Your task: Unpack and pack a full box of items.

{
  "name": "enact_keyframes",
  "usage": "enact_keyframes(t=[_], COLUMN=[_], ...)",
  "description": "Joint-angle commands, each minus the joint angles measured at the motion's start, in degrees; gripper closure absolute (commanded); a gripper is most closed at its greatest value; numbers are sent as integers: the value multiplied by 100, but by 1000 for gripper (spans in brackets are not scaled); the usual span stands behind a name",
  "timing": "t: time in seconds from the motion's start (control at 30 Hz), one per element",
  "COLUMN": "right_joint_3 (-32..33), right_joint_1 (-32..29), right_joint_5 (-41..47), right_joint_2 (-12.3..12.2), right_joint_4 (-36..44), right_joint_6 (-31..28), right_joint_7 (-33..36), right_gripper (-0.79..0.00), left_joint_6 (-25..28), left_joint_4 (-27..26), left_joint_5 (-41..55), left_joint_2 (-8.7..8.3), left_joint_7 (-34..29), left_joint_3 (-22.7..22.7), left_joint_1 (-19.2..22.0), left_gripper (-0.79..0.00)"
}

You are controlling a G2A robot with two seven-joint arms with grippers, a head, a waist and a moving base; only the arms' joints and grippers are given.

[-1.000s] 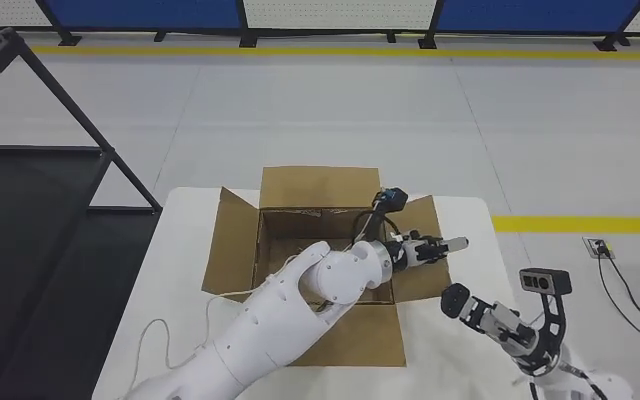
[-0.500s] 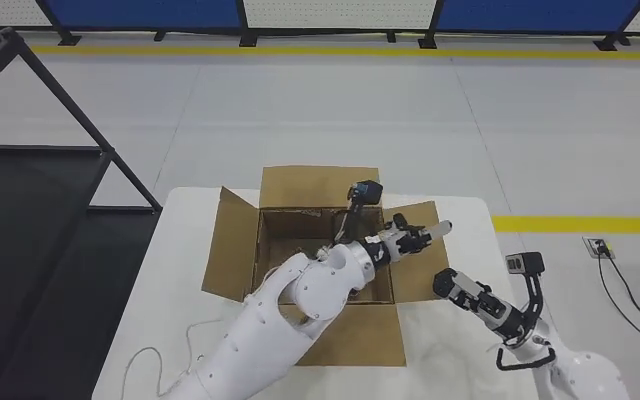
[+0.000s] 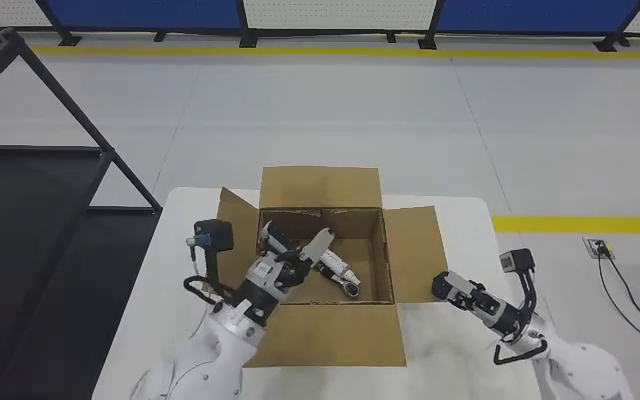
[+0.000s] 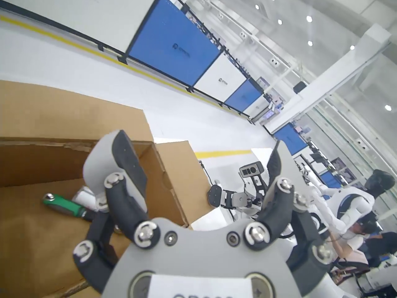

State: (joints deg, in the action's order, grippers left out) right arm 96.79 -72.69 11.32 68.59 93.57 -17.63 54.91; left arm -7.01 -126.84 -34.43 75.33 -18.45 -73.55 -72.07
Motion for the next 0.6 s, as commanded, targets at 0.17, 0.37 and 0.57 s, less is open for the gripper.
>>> enact_keyframes(t=[0.17,0.37,0.57], right_joint_3=[-244,-385,-501], right_joint_1=[170,244,245], right_joint_5=[-286,-521,-538], right_joint_2=[-48,-96,-104], right_joint_4=[-185,-92,273], right_joint_6=[253,534,769], right_joint_7=[78,148,-164], right_gripper=[-785,-785,-785], left_joint_6=[351,767,1008], left_joint_4=[-646,-731,-727], left_joint_5=[397,1159,1312], left_joint_2=[-102,-100,-115], left_joint_7=[200,802,650], left_joint_3=[-1341,-2247,-2470], left_joint_1=[-1402,-2211,-2483], left_gripper=[-785,-785,-785])
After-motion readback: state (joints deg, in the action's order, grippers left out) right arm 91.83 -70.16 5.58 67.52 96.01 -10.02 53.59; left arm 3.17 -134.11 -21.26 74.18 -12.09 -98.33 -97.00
